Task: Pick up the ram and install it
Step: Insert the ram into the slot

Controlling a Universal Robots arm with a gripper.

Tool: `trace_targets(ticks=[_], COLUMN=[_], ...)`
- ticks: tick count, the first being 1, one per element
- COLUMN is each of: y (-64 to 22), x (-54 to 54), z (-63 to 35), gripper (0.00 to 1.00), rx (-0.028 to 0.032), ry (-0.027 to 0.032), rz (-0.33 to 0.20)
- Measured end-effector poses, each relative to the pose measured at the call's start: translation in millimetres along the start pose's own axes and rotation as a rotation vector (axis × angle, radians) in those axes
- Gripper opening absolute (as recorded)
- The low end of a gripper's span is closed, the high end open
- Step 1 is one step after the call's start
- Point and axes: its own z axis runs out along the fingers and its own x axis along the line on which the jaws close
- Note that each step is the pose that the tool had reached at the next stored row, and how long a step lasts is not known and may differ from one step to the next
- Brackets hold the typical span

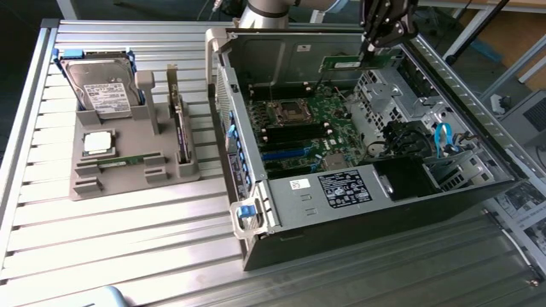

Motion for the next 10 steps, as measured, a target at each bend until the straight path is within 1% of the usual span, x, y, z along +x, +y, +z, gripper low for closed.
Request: trace_targets(ticks=[10], y=[0.1], x=[-0.2], z=[5.0], gripper=[0.12], rx=[0.0000], ry=[0.0003], rz=[0.000])
